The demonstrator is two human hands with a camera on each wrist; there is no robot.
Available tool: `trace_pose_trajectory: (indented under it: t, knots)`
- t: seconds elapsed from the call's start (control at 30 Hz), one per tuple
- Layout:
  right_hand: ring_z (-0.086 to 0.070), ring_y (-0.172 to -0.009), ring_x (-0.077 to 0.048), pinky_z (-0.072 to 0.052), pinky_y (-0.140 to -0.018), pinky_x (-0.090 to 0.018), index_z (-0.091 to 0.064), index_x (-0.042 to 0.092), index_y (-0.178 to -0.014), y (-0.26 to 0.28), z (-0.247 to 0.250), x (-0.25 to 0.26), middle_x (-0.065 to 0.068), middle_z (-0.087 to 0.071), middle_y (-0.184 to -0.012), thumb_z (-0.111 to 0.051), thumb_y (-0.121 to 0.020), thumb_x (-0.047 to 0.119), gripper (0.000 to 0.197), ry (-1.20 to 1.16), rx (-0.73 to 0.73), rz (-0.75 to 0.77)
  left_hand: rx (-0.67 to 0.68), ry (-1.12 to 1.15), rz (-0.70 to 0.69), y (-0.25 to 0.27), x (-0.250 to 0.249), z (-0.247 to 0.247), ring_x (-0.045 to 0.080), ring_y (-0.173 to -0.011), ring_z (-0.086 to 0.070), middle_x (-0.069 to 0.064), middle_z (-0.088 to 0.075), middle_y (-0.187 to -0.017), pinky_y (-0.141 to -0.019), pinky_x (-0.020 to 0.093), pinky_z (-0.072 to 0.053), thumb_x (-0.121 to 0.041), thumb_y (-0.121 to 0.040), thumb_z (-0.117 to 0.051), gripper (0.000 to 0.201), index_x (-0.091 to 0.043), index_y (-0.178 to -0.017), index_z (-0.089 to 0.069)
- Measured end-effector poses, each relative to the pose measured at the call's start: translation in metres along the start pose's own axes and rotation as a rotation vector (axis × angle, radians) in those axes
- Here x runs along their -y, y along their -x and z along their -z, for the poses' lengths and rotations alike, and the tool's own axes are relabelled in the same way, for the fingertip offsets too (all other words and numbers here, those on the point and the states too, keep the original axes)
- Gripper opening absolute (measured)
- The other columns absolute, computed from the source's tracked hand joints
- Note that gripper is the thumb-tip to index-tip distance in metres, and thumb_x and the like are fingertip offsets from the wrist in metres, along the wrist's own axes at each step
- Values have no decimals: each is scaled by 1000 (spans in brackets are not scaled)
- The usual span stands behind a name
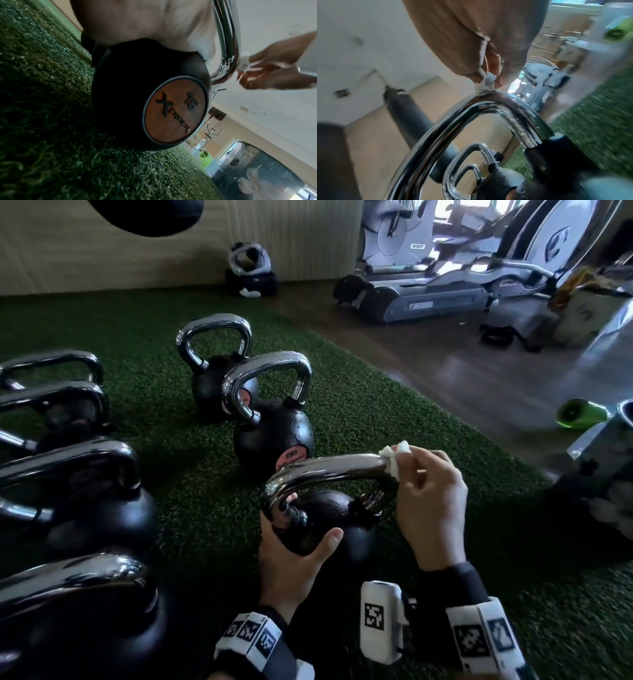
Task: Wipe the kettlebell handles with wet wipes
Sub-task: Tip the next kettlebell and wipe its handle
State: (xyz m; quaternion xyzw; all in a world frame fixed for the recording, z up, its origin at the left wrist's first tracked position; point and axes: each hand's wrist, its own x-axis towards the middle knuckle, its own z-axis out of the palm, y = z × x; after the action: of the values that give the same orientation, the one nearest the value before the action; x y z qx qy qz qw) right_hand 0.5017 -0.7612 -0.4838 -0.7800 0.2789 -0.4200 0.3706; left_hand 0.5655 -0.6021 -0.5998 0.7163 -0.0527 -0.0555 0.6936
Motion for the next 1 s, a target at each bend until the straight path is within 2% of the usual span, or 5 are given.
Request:
trace_pose_trajectory:
  t: [0.13,0.33,0.5,0.8,1.0]
  knots:
    - [-65,-76,-7,-56,-78,-37,-82,28,-105,-1,9,-23,7,-76,-96,-66,-100,37,19,-181,91,-196,9,-16,-11,1,0,1,-10,-106,-66,-20,-69,-117,-97,26,-54,-60,-43,-93,110,-28,-139,-50]
    - [-49,-59,-5,-42,-58,-19,-77,1,-88,7,1,-40,-1,-66,-75,-61,-104,22,31,-463,74,-395,44,-42,-41,4,-6,5,-10,-108,-65,-21,-69,-118,-95,22,-51,-63,-50,-91,105,-29,-139,-47]
    - [-46,-61,-12,-41,-55,-23,-77,7,-75,28,-12,-66,-5,-58,-69,-63,-103,18,34,-604,269,-633,136,-148,9,13,-24,15,-10,-106,-64,-22,-68,-116,-88,14,-46,-50,-70,-88,67,-48,-123,-48]
    - [-66,-71,-16,-54,-59,-21,-77,5,-96,81,34,-26,-16,-79,-89,-82,-76,21,27,-639,285,-594,104,105,304,52,-58,48,13,-70,-71,9,-73,-89,-69,29,-52,-31,-87,-68,29,-17,-112,-64]
    - [-60,-61,-8,-47,-62,-21,-83,26,-76,107,35,-7,-5,-72,-72,-87,-63,39,19,-370,466,-298,514,379,646,61,-69,40,28,-102,-76,15,-77,-115,-94,42,-55,-48,-98,-35,57,-13,-119,-75]
